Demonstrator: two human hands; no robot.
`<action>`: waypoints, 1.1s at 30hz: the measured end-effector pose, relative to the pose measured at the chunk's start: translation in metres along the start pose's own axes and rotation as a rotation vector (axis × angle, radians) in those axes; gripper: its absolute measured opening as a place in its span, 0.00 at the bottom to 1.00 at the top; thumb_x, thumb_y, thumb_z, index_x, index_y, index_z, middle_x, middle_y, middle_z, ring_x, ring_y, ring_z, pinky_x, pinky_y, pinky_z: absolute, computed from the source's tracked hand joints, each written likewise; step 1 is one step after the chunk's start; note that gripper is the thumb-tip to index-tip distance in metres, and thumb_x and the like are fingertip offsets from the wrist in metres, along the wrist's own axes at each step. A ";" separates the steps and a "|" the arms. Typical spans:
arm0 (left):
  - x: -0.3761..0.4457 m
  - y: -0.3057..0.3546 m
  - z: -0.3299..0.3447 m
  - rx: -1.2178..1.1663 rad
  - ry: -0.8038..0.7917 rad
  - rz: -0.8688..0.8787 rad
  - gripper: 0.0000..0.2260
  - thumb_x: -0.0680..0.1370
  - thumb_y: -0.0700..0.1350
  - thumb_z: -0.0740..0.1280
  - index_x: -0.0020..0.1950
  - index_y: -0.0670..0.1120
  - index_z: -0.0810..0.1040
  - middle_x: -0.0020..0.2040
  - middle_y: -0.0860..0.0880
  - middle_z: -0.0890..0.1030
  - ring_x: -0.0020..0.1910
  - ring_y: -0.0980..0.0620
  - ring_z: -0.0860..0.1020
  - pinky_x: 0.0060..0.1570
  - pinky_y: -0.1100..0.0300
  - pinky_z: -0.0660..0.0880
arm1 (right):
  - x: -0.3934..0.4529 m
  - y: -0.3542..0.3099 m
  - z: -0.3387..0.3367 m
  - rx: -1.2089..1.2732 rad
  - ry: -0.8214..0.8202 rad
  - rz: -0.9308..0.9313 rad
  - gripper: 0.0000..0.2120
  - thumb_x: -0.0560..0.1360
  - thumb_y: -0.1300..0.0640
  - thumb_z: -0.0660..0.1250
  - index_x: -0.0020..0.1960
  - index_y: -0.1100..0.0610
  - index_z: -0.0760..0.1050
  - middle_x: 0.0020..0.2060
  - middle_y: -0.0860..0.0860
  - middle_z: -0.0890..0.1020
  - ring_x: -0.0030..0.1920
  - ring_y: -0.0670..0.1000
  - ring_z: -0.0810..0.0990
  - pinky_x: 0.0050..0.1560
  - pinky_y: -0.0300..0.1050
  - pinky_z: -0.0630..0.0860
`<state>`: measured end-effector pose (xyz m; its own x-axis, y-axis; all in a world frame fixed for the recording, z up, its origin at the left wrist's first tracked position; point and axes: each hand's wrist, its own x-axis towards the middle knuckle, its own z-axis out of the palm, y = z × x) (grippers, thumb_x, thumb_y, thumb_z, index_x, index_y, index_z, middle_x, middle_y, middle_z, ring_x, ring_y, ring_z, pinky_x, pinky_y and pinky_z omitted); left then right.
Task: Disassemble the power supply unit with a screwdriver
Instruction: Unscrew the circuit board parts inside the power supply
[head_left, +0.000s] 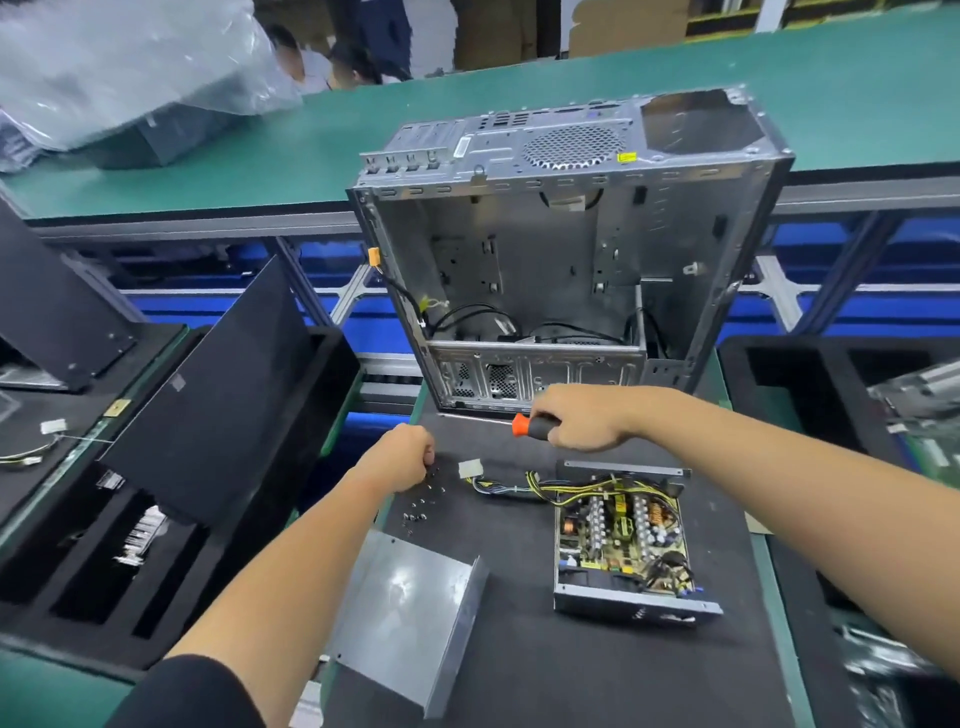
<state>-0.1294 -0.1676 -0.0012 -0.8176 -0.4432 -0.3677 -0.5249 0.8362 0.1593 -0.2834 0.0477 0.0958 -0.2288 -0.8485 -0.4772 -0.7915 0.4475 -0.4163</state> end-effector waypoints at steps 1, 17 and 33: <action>0.000 0.002 -0.005 0.000 0.025 0.020 0.10 0.72 0.34 0.60 0.41 0.46 0.77 0.42 0.49 0.78 0.45 0.47 0.78 0.43 0.58 0.74 | -0.001 0.000 -0.002 -0.007 0.020 0.014 0.10 0.80 0.54 0.59 0.45 0.59 0.69 0.44 0.57 0.75 0.38 0.54 0.70 0.40 0.49 0.67; -0.006 0.153 -0.056 0.189 -0.084 0.780 0.08 0.77 0.50 0.66 0.41 0.48 0.78 0.36 0.55 0.78 0.36 0.56 0.76 0.38 0.61 0.69 | -0.073 0.052 -0.020 0.148 0.160 0.310 0.11 0.73 0.60 0.59 0.52 0.66 0.72 0.34 0.58 0.77 0.26 0.54 0.72 0.23 0.38 0.67; 0.002 0.250 0.017 0.547 0.062 1.346 0.04 0.73 0.45 0.64 0.41 0.46 0.78 0.42 0.48 0.77 0.49 0.46 0.73 0.44 0.52 0.69 | -0.098 0.095 0.038 0.170 0.385 0.614 0.06 0.76 0.58 0.60 0.40 0.58 0.69 0.34 0.52 0.74 0.31 0.50 0.73 0.27 0.41 0.66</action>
<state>-0.2578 0.0459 0.0224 -0.6245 0.7593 -0.1831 0.7749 0.6317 -0.0231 -0.3144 0.1841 0.0743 -0.8089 -0.4563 -0.3706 -0.3654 0.8842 -0.2912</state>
